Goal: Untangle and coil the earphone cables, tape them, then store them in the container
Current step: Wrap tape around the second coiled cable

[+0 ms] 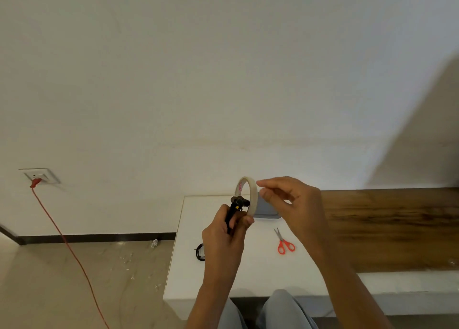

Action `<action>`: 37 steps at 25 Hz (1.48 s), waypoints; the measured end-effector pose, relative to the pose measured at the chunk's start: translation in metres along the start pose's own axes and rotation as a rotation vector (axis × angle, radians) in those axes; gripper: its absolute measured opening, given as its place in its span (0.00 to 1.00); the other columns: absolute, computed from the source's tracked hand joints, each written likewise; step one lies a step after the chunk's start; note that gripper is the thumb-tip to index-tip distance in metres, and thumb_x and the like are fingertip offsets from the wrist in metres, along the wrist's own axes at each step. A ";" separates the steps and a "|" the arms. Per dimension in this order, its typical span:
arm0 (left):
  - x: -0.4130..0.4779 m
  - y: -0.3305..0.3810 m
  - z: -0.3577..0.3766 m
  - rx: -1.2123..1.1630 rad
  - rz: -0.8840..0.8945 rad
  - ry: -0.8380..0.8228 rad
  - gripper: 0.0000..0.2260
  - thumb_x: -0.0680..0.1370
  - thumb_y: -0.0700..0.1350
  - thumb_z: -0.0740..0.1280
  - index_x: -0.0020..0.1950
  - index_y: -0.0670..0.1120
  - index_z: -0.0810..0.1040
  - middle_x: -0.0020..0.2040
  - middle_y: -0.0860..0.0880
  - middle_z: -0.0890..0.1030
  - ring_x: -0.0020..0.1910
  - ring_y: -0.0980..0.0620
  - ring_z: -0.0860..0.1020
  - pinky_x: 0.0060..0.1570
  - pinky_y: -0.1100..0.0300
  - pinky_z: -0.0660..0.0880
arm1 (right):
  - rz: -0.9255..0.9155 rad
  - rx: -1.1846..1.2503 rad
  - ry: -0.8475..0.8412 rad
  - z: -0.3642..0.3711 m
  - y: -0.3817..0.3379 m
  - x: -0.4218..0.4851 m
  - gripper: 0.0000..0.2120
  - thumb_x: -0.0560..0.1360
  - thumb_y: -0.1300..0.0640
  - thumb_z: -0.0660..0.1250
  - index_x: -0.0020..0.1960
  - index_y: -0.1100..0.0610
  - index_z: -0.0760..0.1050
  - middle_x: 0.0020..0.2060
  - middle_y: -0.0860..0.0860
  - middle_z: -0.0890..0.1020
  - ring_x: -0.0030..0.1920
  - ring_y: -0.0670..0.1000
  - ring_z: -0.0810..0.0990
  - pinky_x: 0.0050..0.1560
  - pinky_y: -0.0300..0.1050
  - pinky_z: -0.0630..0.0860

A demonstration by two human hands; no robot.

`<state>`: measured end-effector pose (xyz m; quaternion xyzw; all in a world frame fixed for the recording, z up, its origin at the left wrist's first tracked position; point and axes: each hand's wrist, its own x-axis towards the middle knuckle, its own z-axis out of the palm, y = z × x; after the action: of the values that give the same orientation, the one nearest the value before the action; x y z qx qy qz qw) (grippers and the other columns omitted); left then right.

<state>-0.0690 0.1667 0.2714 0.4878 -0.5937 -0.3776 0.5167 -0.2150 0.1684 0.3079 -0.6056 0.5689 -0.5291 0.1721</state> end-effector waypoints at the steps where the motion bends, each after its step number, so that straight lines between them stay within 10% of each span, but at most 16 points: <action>1: 0.001 -0.001 0.000 0.029 0.005 -0.010 0.11 0.74 0.42 0.71 0.37 0.46 0.71 0.27 0.55 0.75 0.27 0.57 0.66 0.27 0.71 0.63 | -0.044 -0.024 -0.038 -0.001 0.002 0.003 0.08 0.72 0.60 0.72 0.50 0.53 0.83 0.43 0.42 0.83 0.42 0.42 0.81 0.38 0.27 0.75; 8: 0.001 -0.003 -0.001 0.209 0.077 -0.044 0.06 0.75 0.42 0.70 0.51 0.44 0.78 0.33 0.56 0.77 0.31 0.62 0.73 0.32 0.72 0.69 | -0.351 -0.408 -0.181 -0.008 0.013 0.015 0.08 0.74 0.55 0.66 0.45 0.56 0.83 0.35 0.49 0.84 0.32 0.48 0.82 0.35 0.46 0.81; 22: 0.003 -0.004 0.002 0.348 0.143 -0.037 0.08 0.75 0.44 0.70 0.52 0.42 0.77 0.37 0.54 0.80 0.32 0.63 0.76 0.35 0.76 0.69 | -0.635 -0.745 -0.059 0.008 0.029 0.013 0.09 0.72 0.66 0.65 0.35 0.58 0.74 0.27 0.50 0.73 0.25 0.51 0.69 0.22 0.46 0.70; 37: 0.025 -0.014 -0.014 0.371 -0.158 -0.223 0.15 0.73 0.48 0.71 0.35 0.46 0.66 0.30 0.51 0.70 0.28 0.56 0.65 0.25 0.69 0.64 | -0.016 -0.223 -0.503 -0.008 0.019 0.013 0.06 0.71 0.54 0.71 0.38 0.53 0.76 0.33 0.42 0.79 0.36 0.41 0.78 0.37 0.33 0.74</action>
<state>-0.0526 0.1395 0.2669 0.5745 -0.6667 -0.3527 0.3181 -0.2335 0.1547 0.3015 -0.7376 0.5582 -0.2978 0.2360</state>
